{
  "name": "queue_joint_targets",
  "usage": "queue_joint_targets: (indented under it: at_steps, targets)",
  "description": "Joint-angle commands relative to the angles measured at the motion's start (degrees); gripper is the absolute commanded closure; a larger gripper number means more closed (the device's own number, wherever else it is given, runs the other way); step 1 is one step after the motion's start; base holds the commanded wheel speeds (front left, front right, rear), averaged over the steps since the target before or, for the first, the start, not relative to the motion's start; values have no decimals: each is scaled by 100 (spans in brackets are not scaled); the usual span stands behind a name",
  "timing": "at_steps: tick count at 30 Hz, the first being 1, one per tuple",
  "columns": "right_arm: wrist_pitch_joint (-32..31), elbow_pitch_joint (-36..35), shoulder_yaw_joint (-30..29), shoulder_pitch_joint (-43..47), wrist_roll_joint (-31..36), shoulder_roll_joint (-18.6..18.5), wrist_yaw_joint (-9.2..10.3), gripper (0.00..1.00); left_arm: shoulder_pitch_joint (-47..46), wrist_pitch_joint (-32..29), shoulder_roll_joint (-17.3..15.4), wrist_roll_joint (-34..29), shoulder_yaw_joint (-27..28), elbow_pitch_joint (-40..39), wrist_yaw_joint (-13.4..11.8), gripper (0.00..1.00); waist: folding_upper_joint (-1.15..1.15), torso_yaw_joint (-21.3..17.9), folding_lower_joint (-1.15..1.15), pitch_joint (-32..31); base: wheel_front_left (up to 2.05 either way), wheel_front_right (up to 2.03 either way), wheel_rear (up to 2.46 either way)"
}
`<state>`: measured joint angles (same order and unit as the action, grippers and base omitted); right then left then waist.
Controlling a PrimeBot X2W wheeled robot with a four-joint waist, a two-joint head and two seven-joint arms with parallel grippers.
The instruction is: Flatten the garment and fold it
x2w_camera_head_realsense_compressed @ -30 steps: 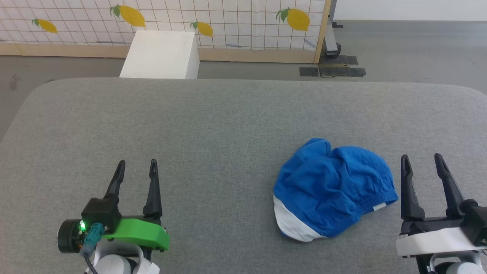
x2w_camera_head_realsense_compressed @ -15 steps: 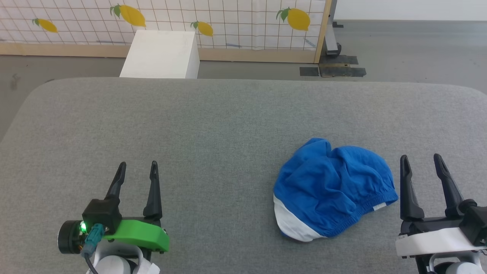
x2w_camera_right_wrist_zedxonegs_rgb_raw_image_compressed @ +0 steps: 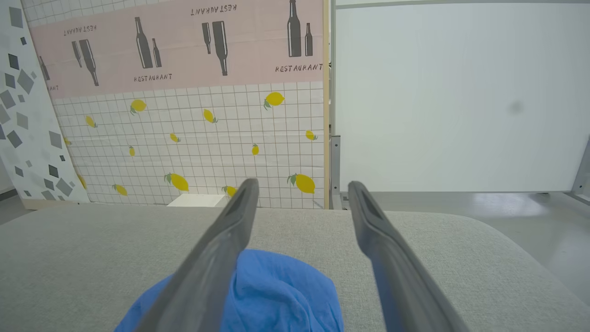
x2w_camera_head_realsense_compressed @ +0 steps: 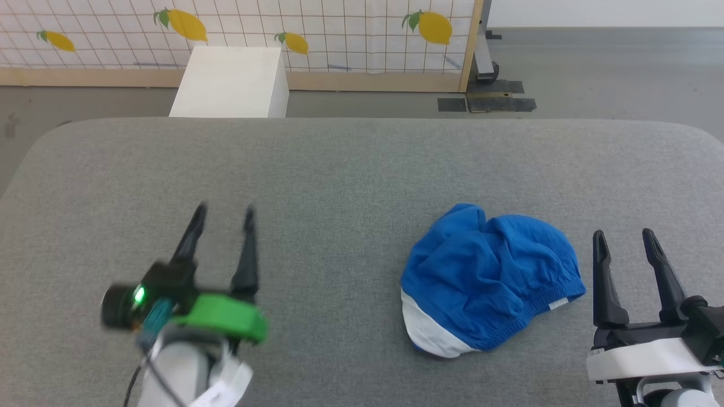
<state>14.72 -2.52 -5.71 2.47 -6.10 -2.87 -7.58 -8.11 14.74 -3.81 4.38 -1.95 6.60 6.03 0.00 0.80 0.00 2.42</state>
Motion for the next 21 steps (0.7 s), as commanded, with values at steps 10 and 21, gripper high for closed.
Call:
queue_joint_targets:
  at_steps: [10, 21]
  targets:
    - [28, 0, 51, -87, -6, 0, 9, 0, -1927, -662, -616, 497, -2389, 1200, 144, 0, 0, -109, 0, 156, 0, 0, 0]
    - [28, 38, 110, -327, -105, 0, 9, 0, -3680, -3747, -1601, 3704, -5288, 1389, 145, 0, 0, -412, 0, 506, 0, 0, 0]
